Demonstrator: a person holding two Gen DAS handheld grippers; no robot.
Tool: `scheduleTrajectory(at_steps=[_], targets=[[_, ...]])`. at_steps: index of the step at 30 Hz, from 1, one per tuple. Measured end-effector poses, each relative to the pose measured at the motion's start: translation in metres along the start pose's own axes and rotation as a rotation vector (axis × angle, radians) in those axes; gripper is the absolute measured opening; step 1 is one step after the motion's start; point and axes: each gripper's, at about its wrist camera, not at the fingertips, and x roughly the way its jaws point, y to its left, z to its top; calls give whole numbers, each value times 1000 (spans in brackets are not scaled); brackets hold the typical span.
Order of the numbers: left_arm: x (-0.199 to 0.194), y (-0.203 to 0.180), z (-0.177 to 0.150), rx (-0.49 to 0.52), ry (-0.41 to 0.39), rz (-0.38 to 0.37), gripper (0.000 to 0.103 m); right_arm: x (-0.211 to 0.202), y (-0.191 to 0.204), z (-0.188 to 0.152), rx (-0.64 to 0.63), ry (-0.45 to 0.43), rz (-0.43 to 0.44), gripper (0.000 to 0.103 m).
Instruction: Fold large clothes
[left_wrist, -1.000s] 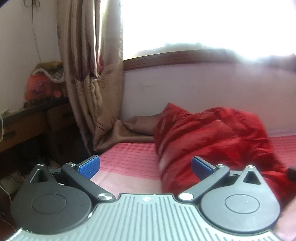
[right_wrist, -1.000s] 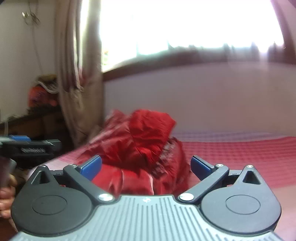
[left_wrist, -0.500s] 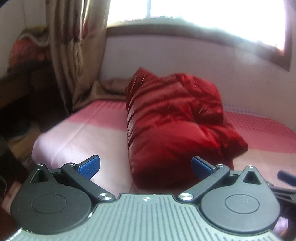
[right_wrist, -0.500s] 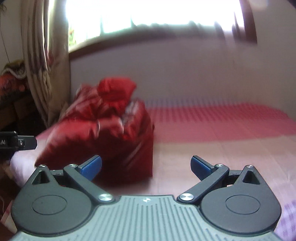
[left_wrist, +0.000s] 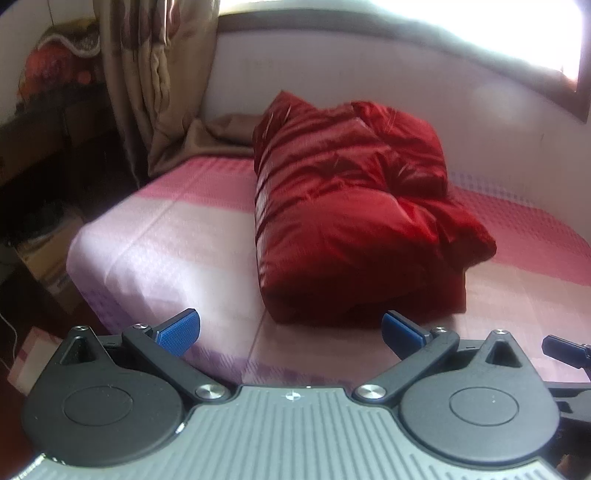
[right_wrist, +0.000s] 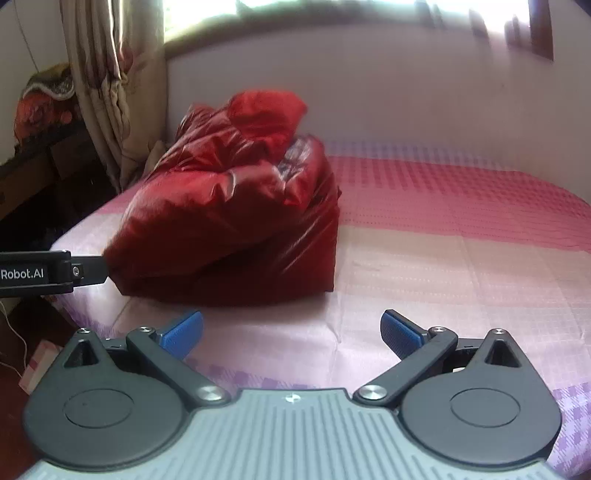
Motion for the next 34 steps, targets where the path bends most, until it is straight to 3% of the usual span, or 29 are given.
scheduleTrajectory(at_steps=[4, 19, 24, 27, 34], targets=[[5, 0, -5, -12, 42, -2, 103, 5, 2, -3, -22, 33, -7, 103], [13, 2, -11, -26, 74, -5, 103, 12, 1, -7, -37, 61, 2, 103], [13, 2, -15, -38, 63, -27, 103, 14, 2, -9, -46, 67, 3, 103], [10, -2, -16, -9, 21, 11, 103, 14, 2, -10, -43, 68, 6, 103], [11, -6, -15, -2, 28, 15, 103, 12, 4, -11, -56, 57, 6, 103]])
